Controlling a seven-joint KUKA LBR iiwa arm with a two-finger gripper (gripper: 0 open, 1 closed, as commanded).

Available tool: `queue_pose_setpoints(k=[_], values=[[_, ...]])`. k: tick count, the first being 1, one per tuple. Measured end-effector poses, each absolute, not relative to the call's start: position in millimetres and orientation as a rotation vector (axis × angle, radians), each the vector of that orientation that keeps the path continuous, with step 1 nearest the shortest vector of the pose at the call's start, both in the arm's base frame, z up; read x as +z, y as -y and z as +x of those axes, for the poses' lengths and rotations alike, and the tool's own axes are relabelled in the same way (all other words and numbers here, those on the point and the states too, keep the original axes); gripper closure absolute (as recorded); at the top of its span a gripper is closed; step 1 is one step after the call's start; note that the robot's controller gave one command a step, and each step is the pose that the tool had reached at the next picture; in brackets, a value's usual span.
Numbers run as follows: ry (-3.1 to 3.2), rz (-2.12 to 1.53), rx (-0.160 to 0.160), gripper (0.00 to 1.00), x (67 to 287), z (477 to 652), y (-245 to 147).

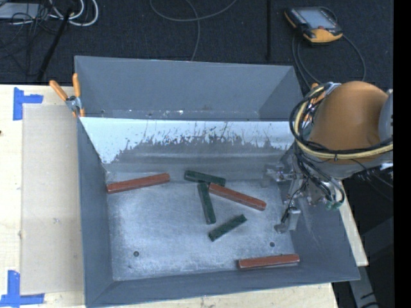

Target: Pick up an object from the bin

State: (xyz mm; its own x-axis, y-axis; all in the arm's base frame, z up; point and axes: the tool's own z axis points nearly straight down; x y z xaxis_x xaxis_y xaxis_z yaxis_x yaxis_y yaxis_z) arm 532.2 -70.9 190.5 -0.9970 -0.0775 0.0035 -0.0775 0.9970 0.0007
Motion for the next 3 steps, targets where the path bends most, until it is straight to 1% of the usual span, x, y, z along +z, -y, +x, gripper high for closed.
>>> queue_pose_setpoints(k=[1,2,3], values=[[3.154,0.052,0.001,0.00,164.1,560.2,73.4],[3.151,0.017,0.001,0.00,148.6,563.4,76.9],[3.123,0.068,-0.006,0.00,147.8,551.9,77.9]])
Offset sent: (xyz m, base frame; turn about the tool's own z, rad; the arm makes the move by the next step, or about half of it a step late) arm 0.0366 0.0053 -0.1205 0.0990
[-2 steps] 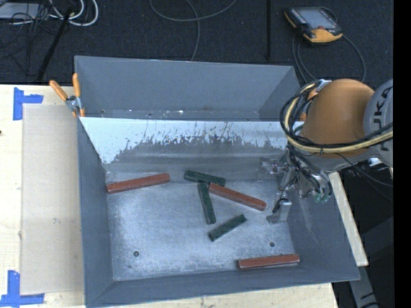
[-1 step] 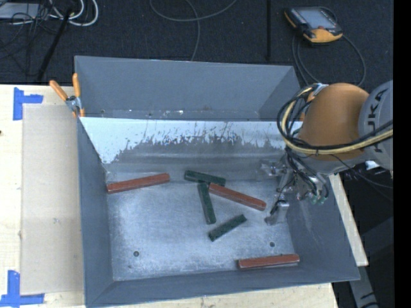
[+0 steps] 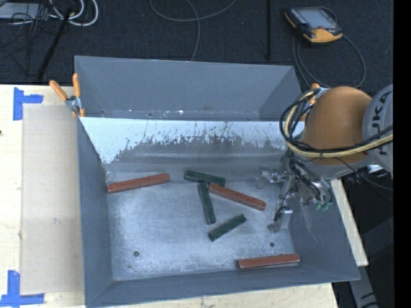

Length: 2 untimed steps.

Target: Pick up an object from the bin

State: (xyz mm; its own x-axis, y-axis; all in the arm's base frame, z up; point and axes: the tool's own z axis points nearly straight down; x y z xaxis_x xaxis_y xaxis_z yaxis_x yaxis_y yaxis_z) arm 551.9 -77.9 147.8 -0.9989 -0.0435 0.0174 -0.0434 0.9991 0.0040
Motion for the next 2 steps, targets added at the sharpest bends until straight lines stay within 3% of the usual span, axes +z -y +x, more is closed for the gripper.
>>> queue_pose_setpoints(k=[1,2], values=[[3.149,0.269,0.007,0.00,154.9,577.5,71.9],[3.118,0.387,-0.001,0.00,102.6,574.3,54.9]])
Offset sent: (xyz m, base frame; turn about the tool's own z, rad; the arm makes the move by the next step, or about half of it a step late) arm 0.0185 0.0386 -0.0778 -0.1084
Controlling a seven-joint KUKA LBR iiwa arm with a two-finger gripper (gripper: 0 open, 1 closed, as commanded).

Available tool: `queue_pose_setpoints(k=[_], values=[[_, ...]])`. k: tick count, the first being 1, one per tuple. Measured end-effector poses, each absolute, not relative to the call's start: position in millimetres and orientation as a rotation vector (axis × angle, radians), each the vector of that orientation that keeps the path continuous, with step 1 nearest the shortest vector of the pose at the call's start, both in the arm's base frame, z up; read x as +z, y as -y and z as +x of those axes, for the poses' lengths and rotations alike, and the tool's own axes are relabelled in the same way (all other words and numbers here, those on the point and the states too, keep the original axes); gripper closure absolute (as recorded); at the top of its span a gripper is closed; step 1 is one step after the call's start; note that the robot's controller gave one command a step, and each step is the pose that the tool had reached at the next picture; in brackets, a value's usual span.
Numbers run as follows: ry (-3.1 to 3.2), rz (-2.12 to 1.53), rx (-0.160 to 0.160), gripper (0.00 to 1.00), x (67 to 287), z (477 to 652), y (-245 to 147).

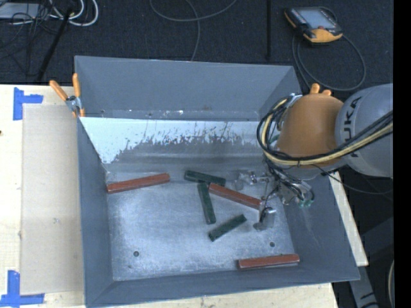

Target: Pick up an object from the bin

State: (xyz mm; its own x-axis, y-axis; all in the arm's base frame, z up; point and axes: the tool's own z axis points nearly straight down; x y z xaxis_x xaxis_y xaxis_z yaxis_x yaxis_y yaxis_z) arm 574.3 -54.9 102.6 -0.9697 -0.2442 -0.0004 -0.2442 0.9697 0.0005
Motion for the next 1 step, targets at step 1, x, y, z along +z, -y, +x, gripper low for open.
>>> queue_pose_setpoints(k=[1], values=[[-3.133,-0.252,0.003,0.00,81.1,590.5,60.5]])
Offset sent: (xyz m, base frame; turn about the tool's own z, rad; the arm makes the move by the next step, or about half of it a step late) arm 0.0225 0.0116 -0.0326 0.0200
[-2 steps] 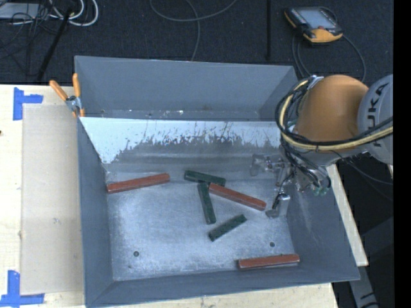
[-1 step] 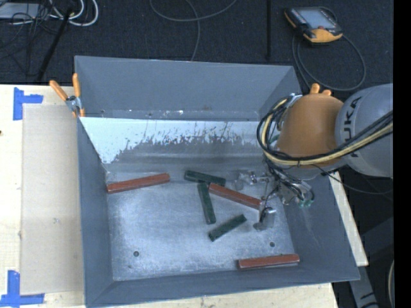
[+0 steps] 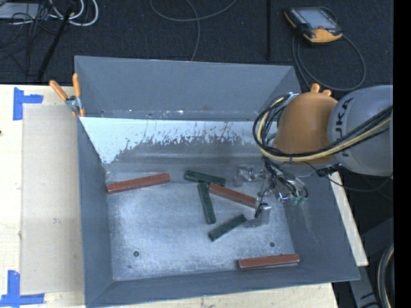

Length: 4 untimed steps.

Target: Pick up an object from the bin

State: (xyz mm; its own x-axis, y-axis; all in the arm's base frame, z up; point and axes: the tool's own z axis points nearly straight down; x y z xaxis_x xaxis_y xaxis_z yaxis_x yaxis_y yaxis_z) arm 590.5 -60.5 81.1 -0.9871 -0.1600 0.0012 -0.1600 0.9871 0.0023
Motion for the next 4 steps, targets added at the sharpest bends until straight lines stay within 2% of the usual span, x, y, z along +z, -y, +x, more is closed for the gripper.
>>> queue_pose_setpoints(k=[1,2,3,4], values=[[3.121,0.358,-0.001,1.00,69.6,597.0,42.5],[3.121,0.359,-0.001,1.00,69.6,597.0,42.4],[3.124,0.344,0.000,1.00,176.6,597.2,79.1],[3.124,0.345,0.000,1.00,176.7,597.3,78.9]])
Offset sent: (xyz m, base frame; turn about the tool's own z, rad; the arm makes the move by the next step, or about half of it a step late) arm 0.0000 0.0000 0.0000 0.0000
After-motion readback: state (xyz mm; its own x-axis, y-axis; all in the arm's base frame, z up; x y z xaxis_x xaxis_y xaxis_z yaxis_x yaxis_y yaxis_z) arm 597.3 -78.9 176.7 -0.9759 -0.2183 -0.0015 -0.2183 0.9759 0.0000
